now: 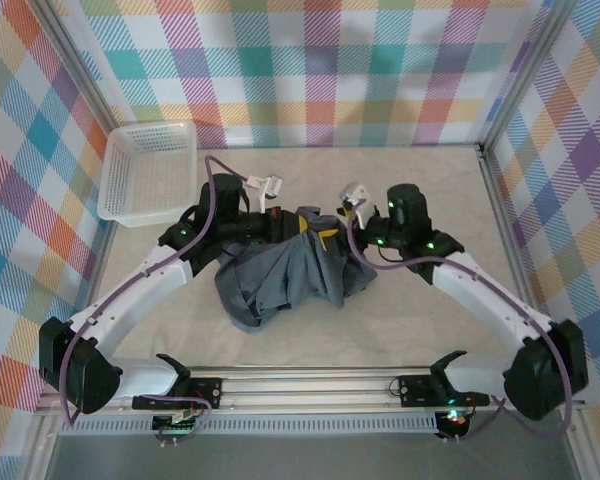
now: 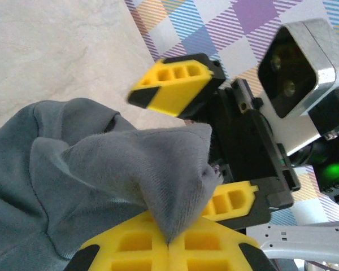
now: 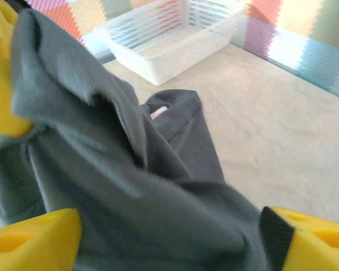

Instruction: Fold the inside-out t-shirt

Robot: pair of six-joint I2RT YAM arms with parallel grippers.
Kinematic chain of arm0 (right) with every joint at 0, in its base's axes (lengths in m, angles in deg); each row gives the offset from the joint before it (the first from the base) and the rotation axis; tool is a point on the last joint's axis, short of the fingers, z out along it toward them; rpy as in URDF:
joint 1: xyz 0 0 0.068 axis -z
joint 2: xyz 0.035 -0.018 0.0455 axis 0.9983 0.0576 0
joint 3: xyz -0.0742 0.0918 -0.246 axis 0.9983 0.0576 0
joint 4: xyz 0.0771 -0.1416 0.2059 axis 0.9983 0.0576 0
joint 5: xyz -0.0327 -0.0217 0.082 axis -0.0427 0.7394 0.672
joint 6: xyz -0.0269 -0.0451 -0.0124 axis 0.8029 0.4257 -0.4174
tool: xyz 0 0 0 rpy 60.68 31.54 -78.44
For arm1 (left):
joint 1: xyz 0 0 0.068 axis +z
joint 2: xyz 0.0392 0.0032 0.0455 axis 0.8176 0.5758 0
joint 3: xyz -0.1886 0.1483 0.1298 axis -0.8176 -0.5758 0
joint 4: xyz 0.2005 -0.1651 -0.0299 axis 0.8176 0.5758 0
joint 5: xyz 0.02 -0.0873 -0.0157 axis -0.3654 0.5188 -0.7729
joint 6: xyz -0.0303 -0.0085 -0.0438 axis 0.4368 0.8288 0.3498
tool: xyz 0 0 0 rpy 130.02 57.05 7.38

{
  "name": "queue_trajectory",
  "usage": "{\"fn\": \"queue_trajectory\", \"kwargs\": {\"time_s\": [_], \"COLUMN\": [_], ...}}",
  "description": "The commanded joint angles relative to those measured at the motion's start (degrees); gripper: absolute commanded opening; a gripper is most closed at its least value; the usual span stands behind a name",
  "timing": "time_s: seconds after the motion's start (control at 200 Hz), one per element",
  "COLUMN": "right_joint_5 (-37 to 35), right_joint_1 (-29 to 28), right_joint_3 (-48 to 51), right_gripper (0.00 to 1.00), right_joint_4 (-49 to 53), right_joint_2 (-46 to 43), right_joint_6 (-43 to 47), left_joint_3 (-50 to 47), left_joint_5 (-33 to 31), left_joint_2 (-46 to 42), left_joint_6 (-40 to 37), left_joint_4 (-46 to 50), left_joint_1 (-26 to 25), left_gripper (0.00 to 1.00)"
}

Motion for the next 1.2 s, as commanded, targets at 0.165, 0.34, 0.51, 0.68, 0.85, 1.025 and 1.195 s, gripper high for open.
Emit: {"fn": "queue_trajectory", "kwargs": {"time_s": [0.165,0.34,0.51,0.68,0.85,1.025,1.195], "right_joint_5": [16.3,27.3,26.65,26.4,17.43,17.56,-3.55], "right_joint_1": [0.84,7.02,7.24,7.26,-3.84,-10.96,-7.04], "right_joint_3": [-1.06,8.99,13.4,15.62,11.27,11.54,13.4], "right_gripper": [0.0,0.0,0.0,0.0,0.07,0.31,0.76], "right_joint_4": [-7.02,-28.89,-33.13,-28.88,5.96,12.42,5.56], "right_joint_2": [-1.15,-9.87,-11.83,-12.27,-11.85,-3.0,-15.38], "right_joint_6": [-10.97,-34.75,-40.47,-35.52,-5.56,-4.95,-25.7], "left_joint_3": [2.76,-5.97,-11.54,-13.57,-13.38,-11.55,-14.21], "left_joint_5": [-14.49,-20.93,-12.65,-10.63,-12.13,-27.34,-29.98], "left_joint_2": [-4.46,-6.95,-10.9,-16.03,-12.5,-12.39,-11.23], "left_joint_6": [-5.11,-4.14,-1.28,4.71,20.12,14.06,15.37], "left_joint_4": [12.02,16.25,9.53,7.24,8.4,26.01,26.09], "left_joint_1": [2.04,11.79,12.94,12.45,1.45,-0.86,-5.29], "left_gripper": [0.0,0.08,0.33,0.42,0.57,0.64,0.64]}}
